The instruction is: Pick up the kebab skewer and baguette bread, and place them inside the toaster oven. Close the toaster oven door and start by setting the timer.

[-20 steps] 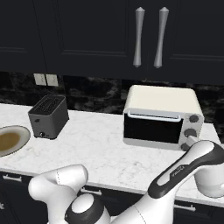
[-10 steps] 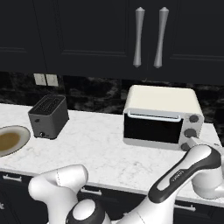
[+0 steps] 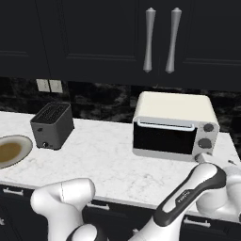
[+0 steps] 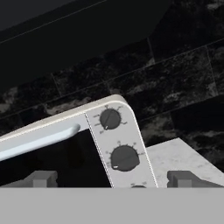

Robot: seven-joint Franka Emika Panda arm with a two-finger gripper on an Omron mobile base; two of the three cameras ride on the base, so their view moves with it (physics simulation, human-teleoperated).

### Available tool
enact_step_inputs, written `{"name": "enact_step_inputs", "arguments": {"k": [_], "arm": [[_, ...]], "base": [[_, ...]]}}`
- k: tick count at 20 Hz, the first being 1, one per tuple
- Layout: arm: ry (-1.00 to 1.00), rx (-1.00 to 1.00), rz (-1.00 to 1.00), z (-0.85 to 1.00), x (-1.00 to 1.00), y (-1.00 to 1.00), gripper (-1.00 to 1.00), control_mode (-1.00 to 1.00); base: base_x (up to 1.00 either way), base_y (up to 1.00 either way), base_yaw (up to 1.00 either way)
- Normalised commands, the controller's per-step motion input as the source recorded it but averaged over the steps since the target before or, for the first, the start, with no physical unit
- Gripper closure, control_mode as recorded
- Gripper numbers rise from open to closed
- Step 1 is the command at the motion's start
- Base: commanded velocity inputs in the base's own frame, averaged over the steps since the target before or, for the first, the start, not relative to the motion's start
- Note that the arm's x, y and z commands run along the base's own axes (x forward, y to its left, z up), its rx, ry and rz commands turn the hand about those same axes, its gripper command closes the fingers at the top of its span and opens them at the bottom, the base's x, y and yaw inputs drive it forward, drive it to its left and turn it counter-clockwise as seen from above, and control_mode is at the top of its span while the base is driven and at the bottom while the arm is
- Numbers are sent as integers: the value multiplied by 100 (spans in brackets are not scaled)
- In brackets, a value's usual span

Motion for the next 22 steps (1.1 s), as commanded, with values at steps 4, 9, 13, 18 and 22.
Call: {"name": "enact_step_inputs", "arguments": {"k": [4, 9, 13, 18, 22], "arm": [[-1, -7, 0, -20, 0, 7, -100, -100], [0, -7, 0, -5, 0, 1, -100, -100], [0, -5, 0, -11, -9, 0, -100, -100], [0, -5, 0, -15, -28, 0, -100, -100], [0, -2, 0, -5, -7, 0, -100, -100]], "base": [[0, 0, 0], [0, 0, 0], [0, 0, 0], [0, 0, 0], [0, 0, 0]]}}
